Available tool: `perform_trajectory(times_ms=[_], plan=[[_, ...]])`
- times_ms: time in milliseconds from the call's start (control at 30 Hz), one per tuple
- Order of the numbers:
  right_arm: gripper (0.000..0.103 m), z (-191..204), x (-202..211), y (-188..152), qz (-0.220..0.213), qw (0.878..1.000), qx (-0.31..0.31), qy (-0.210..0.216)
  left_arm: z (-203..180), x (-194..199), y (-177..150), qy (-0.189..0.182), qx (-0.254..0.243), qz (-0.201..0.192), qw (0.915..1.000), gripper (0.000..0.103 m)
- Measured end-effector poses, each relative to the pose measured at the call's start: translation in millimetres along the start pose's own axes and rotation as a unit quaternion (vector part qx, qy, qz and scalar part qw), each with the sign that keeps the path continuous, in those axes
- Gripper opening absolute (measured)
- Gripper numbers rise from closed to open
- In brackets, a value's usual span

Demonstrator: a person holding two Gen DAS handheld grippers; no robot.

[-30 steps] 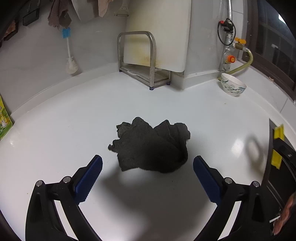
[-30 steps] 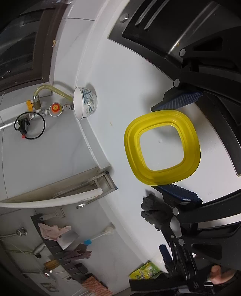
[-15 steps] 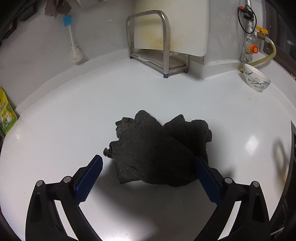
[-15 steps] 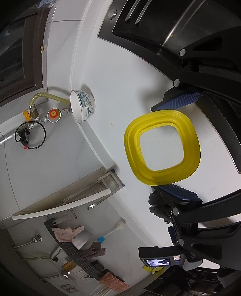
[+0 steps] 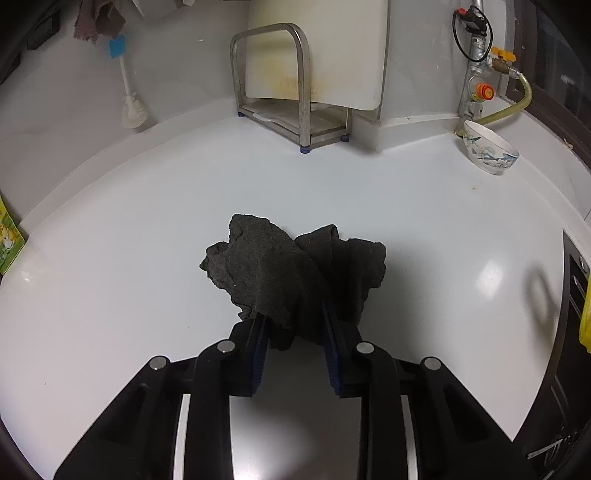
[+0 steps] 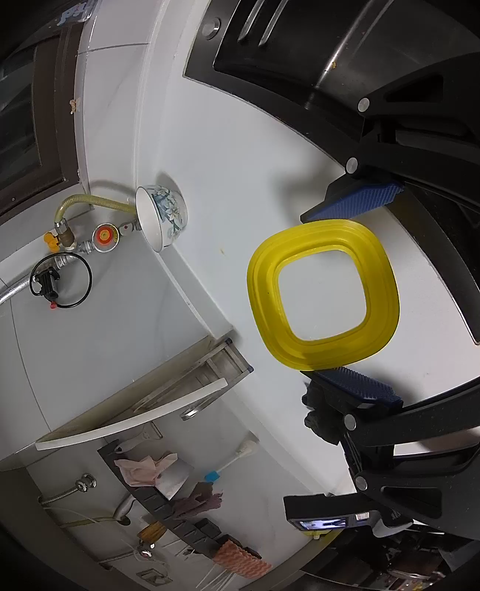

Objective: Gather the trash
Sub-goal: 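Carry the cloth in the left tool and lid in the right tool over the basket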

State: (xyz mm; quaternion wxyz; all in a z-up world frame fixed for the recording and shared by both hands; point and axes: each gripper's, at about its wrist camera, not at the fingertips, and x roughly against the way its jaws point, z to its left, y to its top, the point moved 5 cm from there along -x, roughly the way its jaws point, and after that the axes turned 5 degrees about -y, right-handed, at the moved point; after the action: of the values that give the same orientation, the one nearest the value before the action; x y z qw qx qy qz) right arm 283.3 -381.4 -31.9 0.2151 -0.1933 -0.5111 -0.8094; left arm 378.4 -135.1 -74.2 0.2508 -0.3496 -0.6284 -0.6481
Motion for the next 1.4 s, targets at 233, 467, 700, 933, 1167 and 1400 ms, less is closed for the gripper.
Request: perform_trajectory(times_ms=[233,467,700,933,1167,1400], plan=[[0.071,4.6,0.9,-3.4,0.000,1.000,0.003,0.002,5.9,30.5,-13.6,0.017,-0.021,-0.020,0.9994,0.026],[0.071,10.7,5.7,-5.9,-0.007,1.000,0.011,0.007,20.7,73.0,-32.5,0.027,-0.027,-0.042,0.9984,0.026],[0.071,28.0,18.2,-16.4,-0.014,0.999,0.045,0.004,37.1,118.3,-60.6,0.022,-0.035,-0.055,0.9976,0.026],[0.071,48.9,58.3,-48.7,-0.024,0.997,0.073,0.004,61.9,173.7,-91.3,0.006,-0.016,-0.075,0.9971,0.025],[0.071,61.9,137.3,-91.7,-0.043,0.996,0.077,0.015,77.4,214.9,-128.2,0.008,-0.021,-0.099,0.9948,0.025],[0.071,74.0,211.2,-138.9,-0.061,0.996,0.068,0.009,72.0,243.0,-177.0,-0.034,-0.032,-0.103,0.9936,0.025]])
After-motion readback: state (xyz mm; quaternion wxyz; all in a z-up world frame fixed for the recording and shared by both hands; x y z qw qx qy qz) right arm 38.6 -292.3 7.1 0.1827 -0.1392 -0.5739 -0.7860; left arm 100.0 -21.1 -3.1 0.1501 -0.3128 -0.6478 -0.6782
